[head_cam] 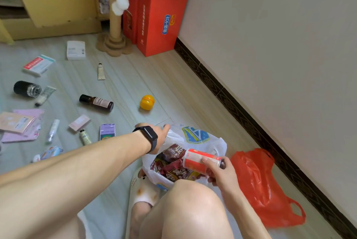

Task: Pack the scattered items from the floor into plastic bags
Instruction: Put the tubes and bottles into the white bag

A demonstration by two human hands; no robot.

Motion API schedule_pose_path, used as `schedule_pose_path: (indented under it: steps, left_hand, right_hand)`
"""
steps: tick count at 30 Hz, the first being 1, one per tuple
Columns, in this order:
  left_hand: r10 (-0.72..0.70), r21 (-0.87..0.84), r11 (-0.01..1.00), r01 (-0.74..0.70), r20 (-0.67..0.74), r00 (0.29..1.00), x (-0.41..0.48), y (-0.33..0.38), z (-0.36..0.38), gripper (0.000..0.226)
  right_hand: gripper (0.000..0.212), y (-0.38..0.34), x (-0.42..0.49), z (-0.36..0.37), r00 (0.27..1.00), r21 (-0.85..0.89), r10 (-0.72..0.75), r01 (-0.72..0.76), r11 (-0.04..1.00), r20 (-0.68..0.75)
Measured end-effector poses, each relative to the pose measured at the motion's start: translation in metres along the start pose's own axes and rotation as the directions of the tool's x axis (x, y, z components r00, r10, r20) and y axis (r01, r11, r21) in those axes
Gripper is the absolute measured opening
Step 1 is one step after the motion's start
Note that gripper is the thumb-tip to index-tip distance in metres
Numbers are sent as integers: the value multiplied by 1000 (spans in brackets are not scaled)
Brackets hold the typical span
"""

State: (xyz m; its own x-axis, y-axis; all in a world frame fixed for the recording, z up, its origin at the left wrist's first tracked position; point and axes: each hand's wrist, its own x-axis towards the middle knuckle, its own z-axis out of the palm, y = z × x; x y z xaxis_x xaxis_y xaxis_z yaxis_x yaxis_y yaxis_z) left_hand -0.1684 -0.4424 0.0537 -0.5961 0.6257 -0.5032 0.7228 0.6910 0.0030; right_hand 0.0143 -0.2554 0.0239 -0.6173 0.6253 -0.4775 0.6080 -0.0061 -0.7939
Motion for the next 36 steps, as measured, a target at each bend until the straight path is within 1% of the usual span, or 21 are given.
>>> schedule_pose_path:
  steps: [3, 5, 6, 7, 9, 11, 12, 13, 15, 16, 18, 20, 21, 23, 24, 25, 26, 28, 30, 34, 36]
  left_hand:
    - [59, -75, 995, -59, 1, 998, -4, -5, -4, 48]
    - [23, -271, 961, -48, -94, 995, 3, -4, -14, 42]
    - [-11, -417, 908, -46, -132, 991, 10, -2, -20, 40]
    - [-47, -584, 810, -50, -150, 988, 17, 0, -25, 38]
    - [-114, -882, 466, -63, -130, 985, 24, 4, -36, 32]
    - [-126, -992, 107, -71, -85, 988, 23, 9, -46, 33]
    - [-130, -997, -20, -71, -67, 989, 23, 11, -49, 33]
    - [-138, -991, -108, -73, -58, 989, 22, 12, -50, 33]
    - [-140, -976, -200, -84, -56, 989, 23, 14, -50, 34]
    - [-140, -978, -187, -97, -71, 988, 23, 14, -50, 37]
    - [-135, -992, -43, -118, -111, 985, 25, 10, -46, 52]
    - [-91, -969, 199, -145, -165, 982, 24, 5, -44, 60]
    - [-57, -907, 388, -165, -202, 978, 23, 2, -42, 62]
    - [51, -615, 770, -172, -210, 976, 16, -1, -41, 66]
    - [95, -424, 890, -168, -188, 978, 14, -1, -38, 67]
    - [119, -255, 954, -158, -163, 980, 13, 1, -34, 65]
    - [119, -130, 982, -138, -146, 982, 13, 3, -30, 61]
    - [80, -11, 997, -83, -151, 985, 15, 5, -26, 59]
    - [47, 6, 999, -47, -182, 982, 17, 8, -27, 63]
    - [78, 76, 995, -64, -206, 975, 18, 16, -30, 70]
    - [90, 141, 988, -63, -196, 976, 19, 16, -28, 70]
  right_hand:
    - [56, -10, 5, 6, 996, -194, -81, 75, 978, -26]
    - [52, -17, 12, 14, 992, -304, -123, 122, 945, 14]
    - [51, -21, 14, 19, 988, -354, -149, 150, 923, 32]
    - [52, -23, 16, 26, 983, -409, -180, 180, 895, 38]
    - [58, -26, 21, 37, 959, -545, -284, 250, 800, 23]
    - [64, -26, 28, 42, 931, -657, -364, 264, 706, -17]
    - [65, -25, 33, 41, 922, -692, -385, 247, 679, -49]
    - [65, -25, 38, 38, 909, -725, -409, 230, 650, -78]
    - [61, -22, 49, 27, 879, -786, -464, 208, 583, -111]
    - [59, -20, 55, 21, 873, -809, -474, 194, 555, -116]
    - [57, -18, 66, 7, 892, -829, -435, 146, 540, -126]
    - [58, -15, 76, -4, 920, -847, -381, 132, 514, -88]
    - [59, -14, 78, -8, 932, -863, -361, 146, 484, -45]
    - [57, -12, 83, -9, 947, -889, -316, 193, 415, 58]
    - [55, -12, 84, -6, 952, -900, -289, 211, 382, 101]
    - [52, -13, 86, -1, 955, -911, -266, 221, 348, 130]
    - [50, -13, 89, 4, 956, -921, -252, 228, 315, 151]
    - [51, -14, 95, 15, 960, -932, -221, 233, 277, 174]
    - [58, -10, 101, 23, 959, -933, -205, 248, 261, 197]
    - [87, 2, 112, 23, 954, -910, -172, 287, 299, 245]
    - [91, 3, 113, 17, 954, -931, -162, 285, 227, 252]
